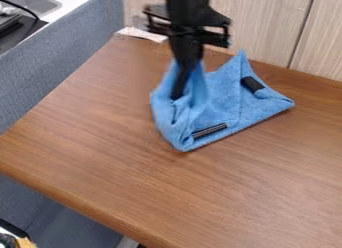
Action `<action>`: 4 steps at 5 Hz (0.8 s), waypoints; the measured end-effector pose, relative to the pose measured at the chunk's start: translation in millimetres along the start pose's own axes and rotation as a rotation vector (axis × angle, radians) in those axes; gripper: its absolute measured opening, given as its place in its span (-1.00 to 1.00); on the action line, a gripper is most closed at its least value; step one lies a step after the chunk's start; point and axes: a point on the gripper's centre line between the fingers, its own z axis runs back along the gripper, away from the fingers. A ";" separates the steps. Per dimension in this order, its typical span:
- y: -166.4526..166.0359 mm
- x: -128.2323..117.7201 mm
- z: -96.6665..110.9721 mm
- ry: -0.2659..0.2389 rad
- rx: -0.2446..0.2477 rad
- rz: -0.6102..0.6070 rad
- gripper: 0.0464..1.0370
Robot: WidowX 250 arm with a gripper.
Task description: Fold the cloth from bottom left to top right
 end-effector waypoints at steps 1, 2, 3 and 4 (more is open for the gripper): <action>-8.2 10.8 -23.6 0.028 0.021 -0.002 -0.99; -14.6 13.1 -49.5 0.062 0.060 -0.016 -0.99; -16.4 11.2 -72.4 0.105 0.084 -0.031 -0.95; -16.4 13.3 -79.1 0.117 0.086 -0.051 -0.67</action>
